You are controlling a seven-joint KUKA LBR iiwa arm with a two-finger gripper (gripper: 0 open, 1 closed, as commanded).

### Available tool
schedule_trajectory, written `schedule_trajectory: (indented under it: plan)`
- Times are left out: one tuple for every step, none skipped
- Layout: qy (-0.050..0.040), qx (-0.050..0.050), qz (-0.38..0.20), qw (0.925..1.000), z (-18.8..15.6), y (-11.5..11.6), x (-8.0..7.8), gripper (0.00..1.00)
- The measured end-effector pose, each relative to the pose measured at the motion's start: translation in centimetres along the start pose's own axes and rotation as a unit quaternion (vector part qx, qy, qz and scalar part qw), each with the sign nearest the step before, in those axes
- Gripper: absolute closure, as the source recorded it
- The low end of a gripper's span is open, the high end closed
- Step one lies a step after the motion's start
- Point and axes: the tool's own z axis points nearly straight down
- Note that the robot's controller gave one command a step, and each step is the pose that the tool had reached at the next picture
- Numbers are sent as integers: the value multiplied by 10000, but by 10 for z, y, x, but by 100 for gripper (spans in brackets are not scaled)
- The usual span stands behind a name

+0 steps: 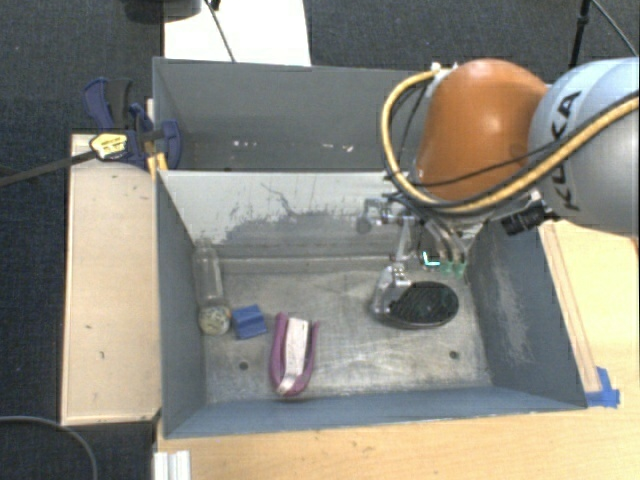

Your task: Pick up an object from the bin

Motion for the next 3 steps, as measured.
schedule_trajectory:
  plan:
    - [4,13,-622,9981,101,-115,31,0]
    - [-22,-3,-503,9987,158,-109,25,0]
    - [-21,-1,-493,9988,155,-110,25,100]
